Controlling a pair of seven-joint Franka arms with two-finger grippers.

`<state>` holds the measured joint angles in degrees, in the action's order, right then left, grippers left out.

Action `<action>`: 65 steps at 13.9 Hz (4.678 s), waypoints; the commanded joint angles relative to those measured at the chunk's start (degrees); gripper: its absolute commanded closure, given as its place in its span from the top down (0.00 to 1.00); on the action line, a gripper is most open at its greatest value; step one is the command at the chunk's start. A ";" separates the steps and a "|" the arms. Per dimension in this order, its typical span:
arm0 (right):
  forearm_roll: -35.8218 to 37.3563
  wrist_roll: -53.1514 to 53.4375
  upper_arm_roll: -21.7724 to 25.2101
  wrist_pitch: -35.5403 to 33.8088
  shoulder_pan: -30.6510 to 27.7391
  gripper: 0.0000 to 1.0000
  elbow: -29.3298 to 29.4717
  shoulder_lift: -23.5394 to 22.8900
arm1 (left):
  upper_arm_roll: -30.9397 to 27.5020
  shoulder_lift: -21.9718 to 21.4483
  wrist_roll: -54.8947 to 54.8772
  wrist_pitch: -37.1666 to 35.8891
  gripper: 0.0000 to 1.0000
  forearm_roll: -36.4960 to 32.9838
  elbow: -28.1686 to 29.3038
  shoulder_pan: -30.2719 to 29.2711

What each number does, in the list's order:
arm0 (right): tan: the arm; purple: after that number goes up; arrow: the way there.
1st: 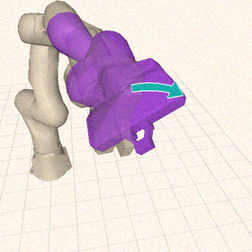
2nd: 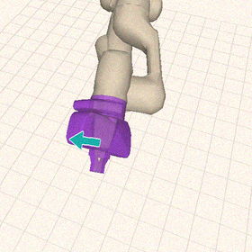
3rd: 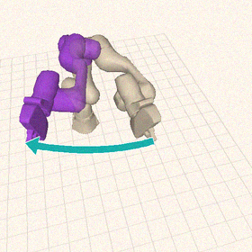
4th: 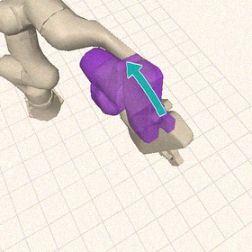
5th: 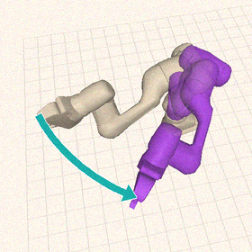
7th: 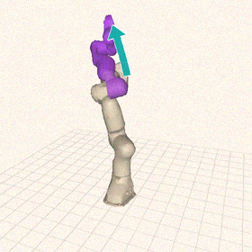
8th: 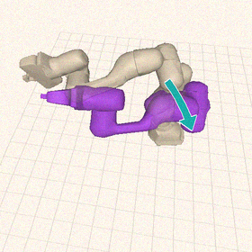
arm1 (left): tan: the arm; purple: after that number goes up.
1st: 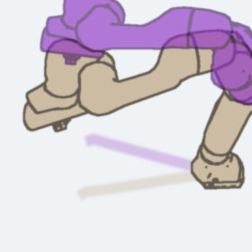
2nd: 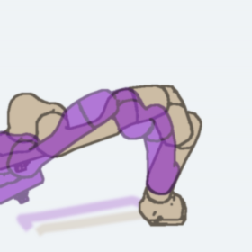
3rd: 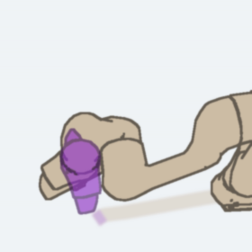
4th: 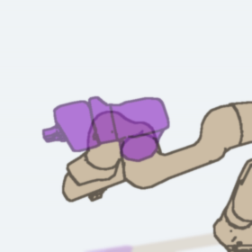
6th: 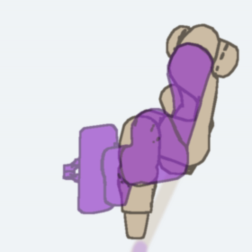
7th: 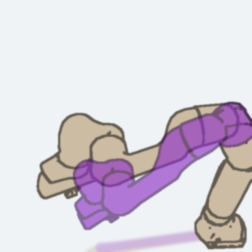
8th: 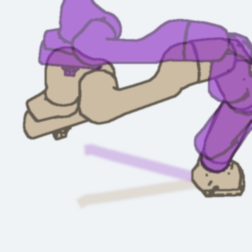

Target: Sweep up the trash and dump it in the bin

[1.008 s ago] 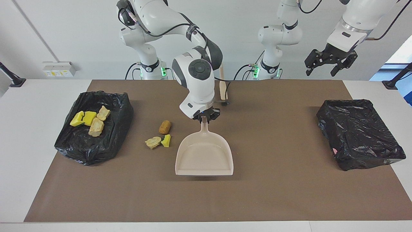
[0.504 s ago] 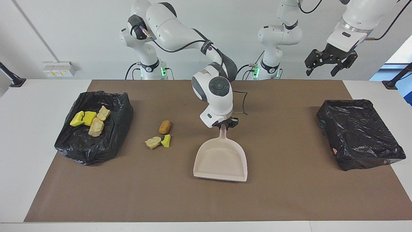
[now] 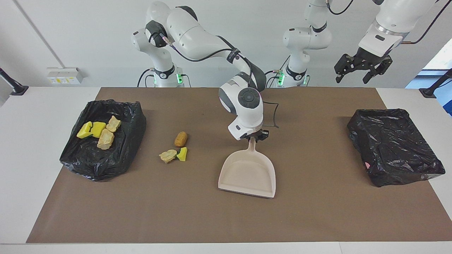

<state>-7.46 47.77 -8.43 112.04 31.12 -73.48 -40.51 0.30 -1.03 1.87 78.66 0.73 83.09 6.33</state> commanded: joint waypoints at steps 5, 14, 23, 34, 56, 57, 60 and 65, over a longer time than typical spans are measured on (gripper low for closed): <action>0.52 -8.83 -0.36 -4.27 -0.27 1.00 -0.34 4.89 | -0.13 -1.43 0.06 0.18 1.00 -1.08 1.64 0.17; -1.33 -9.19 -1.06 -12.02 0.17 1.00 -16.65 22.10 | 0.48 -1.25 0.15 1.40 1.00 -0.99 1.55 1.22; -12.30 -6.64 -1.42 -2.35 8.60 1.00 -51.13 42.18 | 0.66 5.32 1.90 21.78 1.00 -0.73 9.02 13.60; -17.06 -0.05 -1.42 9.25 18.98 1.00 -58.62 43.76 | 0.66 20.98 9.73 39.19 1.00 -0.90 10.07 23.02; -20.13 5.05 -1.24 16.99 21.10 0.00 -62.06 40.78 | 0.58 23.45 9.73 46.23 0.15 -1.52 17.46 26.89; -20.05 5.05 -1.15 16.90 20.65 0.00 -61.61 40.60 | 0.58 23.36 9.73 46.23 0.05 -1.60 17.37 26.80; -18.73 4.96 -0.80 13.92 18.99 0.00 -60.56 41.39 | 0.49 22.75 9.03 45.71 0.03 -2.13 17.20 26.36; -12.32 1.47 -0.71 1.63 10.74 0.00 -59.50 48.14 | -0.13 19.41 -6.14 39.13 0.03 -2.31 17.28 24.96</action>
<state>-21.89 51.53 -8.97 118.65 45.32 -132.74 3.22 0.76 21.30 1.60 120.97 -0.57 99.54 31.91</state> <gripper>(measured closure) 0.727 0.670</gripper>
